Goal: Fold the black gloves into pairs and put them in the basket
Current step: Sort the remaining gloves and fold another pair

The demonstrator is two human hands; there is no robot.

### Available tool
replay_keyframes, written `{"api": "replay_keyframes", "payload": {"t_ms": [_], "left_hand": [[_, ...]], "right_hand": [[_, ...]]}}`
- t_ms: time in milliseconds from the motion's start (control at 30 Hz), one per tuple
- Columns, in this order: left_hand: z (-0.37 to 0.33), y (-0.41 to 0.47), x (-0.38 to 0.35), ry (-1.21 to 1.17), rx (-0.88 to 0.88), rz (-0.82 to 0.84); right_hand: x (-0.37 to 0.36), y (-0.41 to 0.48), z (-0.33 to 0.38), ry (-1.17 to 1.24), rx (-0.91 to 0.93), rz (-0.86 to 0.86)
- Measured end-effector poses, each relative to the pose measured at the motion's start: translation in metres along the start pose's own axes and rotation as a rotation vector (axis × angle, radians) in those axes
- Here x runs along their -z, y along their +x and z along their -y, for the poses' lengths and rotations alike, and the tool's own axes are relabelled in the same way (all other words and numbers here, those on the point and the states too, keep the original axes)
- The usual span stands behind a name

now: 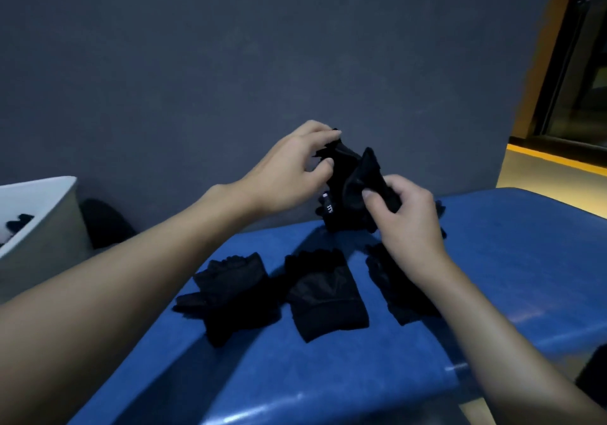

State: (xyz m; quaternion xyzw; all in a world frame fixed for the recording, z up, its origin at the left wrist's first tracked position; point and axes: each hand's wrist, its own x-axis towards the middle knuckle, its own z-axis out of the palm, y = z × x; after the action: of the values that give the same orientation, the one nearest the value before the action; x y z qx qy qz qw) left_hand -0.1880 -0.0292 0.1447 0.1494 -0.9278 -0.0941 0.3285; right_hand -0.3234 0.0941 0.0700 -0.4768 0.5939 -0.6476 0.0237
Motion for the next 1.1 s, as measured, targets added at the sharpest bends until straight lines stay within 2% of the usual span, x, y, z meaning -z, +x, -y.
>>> {"api": "replay_keyframes", "payload": {"t_ms": [233,367,500,667,867,967,1033,1100], "left_hand": [[0.019,-0.059,0.039,-0.105,0.180,-0.108],[0.028,-0.094,0.050,-0.168,0.275,-0.184],[0.021,-0.126,0.054,-0.441,0.446,-0.199],[0.017,-0.146,0.050,-0.608,0.535,-0.192],[0.021,-0.152,0.047,-0.568,0.621,-0.285],[0.028,-0.153,0.045,-0.568,0.664,-0.361],[0.029,-0.151,0.046,-0.635,0.696,-0.393],[0.026,-0.149,0.048,-0.734,0.731,-0.428]], "right_hand": [[-0.033,-0.028,0.032,0.225,-0.033,0.146],[-0.053,-0.043,0.042,0.216,0.013,0.204],[-0.078,-0.056,0.046,0.135,0.054,0.261],[-0.107,-0.068,0.048,0.063,0.046,0.357],[-0.126,-0.073,0.046,-0.028,0.083,0.475],[-0.130,-0.075,0.045,0.032,0.032,0.543],[-0.133,-0.074,0.045,0.105,-0.011,0.529],[-0.135,-0.071,0.041,0.136,-0.047,0.431]]}}
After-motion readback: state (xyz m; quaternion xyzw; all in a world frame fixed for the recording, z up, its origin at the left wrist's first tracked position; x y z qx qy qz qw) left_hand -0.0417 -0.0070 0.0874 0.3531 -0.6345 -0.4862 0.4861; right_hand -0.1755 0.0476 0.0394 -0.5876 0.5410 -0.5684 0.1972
